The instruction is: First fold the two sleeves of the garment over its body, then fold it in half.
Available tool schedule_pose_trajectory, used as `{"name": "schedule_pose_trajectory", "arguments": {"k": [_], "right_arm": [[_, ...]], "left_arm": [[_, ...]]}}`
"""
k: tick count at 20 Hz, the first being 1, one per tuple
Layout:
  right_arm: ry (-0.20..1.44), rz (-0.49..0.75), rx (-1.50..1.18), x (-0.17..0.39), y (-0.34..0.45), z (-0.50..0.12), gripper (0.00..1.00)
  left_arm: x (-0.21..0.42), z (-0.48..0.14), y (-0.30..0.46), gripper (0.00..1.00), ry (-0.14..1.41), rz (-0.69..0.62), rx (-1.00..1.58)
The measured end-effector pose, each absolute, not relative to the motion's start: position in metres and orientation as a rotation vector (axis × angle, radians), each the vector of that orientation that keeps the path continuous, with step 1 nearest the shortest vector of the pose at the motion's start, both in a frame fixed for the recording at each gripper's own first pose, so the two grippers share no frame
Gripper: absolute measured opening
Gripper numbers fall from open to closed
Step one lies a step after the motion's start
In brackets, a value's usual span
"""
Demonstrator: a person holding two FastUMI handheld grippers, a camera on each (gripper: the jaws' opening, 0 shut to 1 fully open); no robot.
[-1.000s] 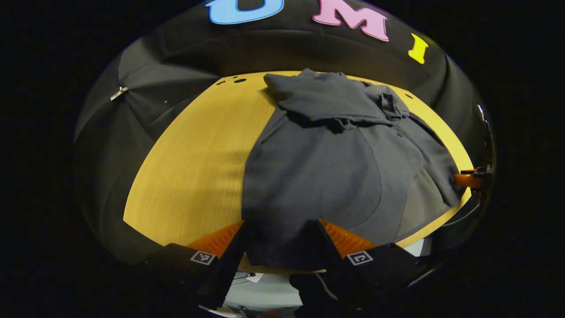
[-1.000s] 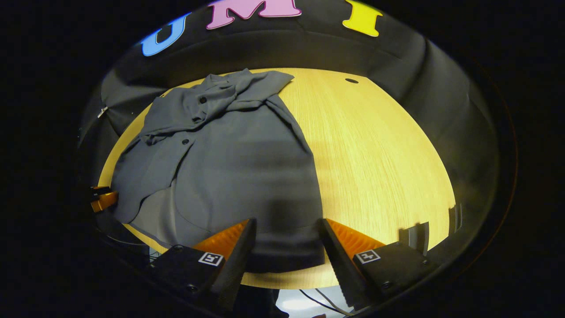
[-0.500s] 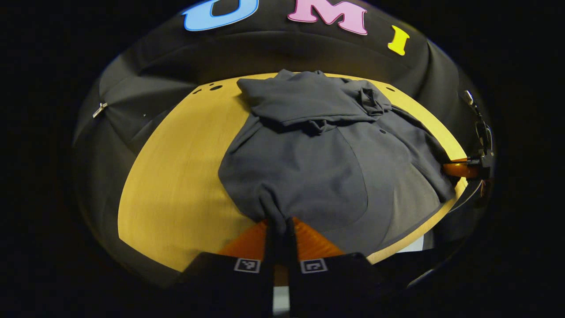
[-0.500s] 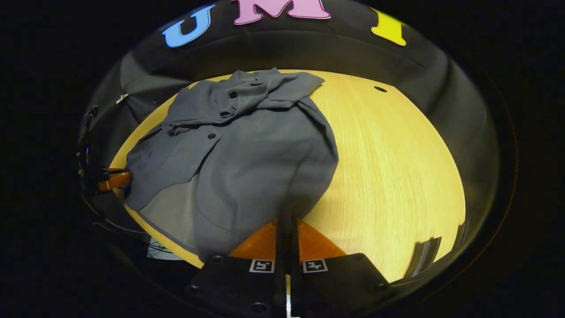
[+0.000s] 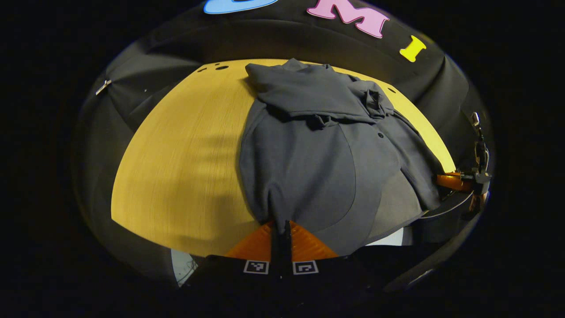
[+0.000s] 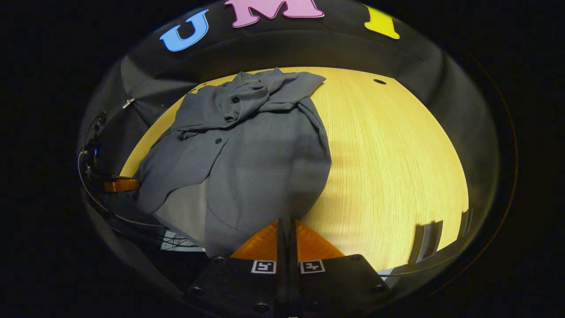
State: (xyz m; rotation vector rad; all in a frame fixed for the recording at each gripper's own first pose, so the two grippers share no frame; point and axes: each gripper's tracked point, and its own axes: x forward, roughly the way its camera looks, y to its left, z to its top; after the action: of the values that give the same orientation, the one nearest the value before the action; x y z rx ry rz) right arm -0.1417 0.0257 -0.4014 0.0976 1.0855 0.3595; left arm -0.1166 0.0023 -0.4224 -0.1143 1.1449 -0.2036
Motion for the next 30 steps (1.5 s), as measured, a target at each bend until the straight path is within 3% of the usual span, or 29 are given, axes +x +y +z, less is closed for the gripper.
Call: {"name": "schedule_pose_trajectory", "arguments": {"k": [5,8,19,30], "right_arm": [[1.136,0.37,0.128,-0.187,0.018,-0.389,0.05],[1.098,0.363,0.154,-0.179,0.017,-0.369,0.05],[0.761,0.375,0.264,-0.017,0.033,-0.266,0.05],[0.595,0.321,0.264,0.107,0.045,-0.247,0.05]], "left_arm": [[-0.109,-0.421,-0.005,0.06,1.224,-0.241,-0.13],[-0.099,-0.403,-0.003,0.06,1.185,-0.244,-0.142],[0.048,-0.301,-0.001,0.05,0.891,-0.201,-0.296],[0.188,-0.261,0.001,0.05,0.681,-0.175,-0.283]]}}
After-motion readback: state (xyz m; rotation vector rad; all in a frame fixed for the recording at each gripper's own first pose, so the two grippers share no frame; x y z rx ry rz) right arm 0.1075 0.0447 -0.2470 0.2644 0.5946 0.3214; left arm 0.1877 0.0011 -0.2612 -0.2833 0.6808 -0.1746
